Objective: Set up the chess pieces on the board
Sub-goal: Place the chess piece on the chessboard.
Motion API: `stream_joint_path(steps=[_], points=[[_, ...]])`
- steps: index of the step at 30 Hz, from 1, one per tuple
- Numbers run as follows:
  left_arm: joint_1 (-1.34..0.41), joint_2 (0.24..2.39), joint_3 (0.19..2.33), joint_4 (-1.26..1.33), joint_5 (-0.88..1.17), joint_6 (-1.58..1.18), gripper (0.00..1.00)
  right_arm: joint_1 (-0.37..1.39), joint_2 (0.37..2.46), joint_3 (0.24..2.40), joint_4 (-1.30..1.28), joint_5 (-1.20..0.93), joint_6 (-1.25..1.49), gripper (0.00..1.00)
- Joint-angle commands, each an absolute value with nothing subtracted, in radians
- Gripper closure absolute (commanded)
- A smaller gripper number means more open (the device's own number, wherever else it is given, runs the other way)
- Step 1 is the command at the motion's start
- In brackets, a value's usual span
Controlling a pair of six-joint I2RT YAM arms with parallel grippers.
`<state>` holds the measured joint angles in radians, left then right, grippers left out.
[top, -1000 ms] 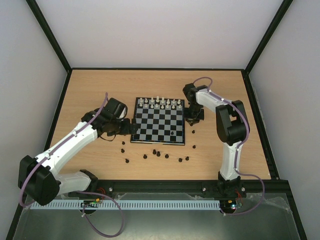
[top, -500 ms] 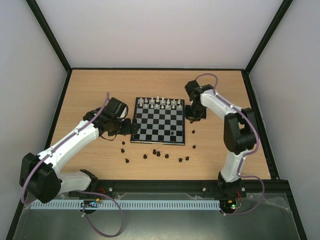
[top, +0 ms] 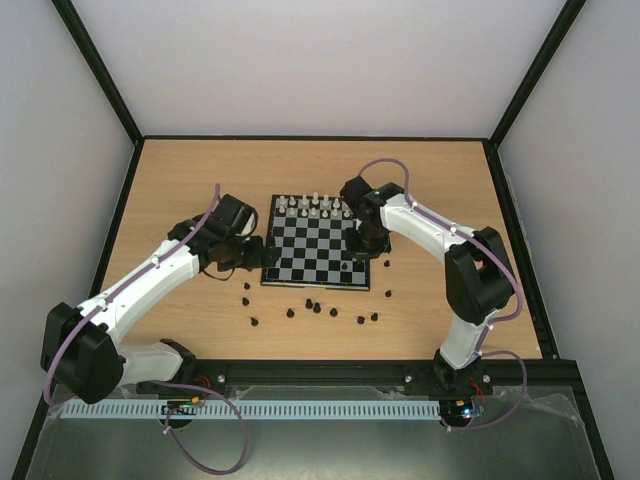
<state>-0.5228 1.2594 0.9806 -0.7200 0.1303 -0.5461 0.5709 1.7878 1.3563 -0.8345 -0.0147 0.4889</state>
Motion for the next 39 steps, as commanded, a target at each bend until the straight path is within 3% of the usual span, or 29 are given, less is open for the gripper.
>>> stream_joint_path(steps=[1, 27, 39], points=[[-0.518, 1.243, 0.983, -0.735, 0.130, -0.544, 0.01, 0.583, 1.834, 1.351, -0.872, -0.022, 0.512, 0.92], [-0.518, 1.221, 0.962, -0.744, 0.128, -0.547, 0.01, 0.583, 1.915, 1.348, -0.839, 0.011, 0.501, 0.89], [-0.518, 1.224, 0.970, -0.749, 0.127, -0.543, 0.01, 0.583, 1.907, 1.410, -0.873, 0.026, 0.487, 0.77]])
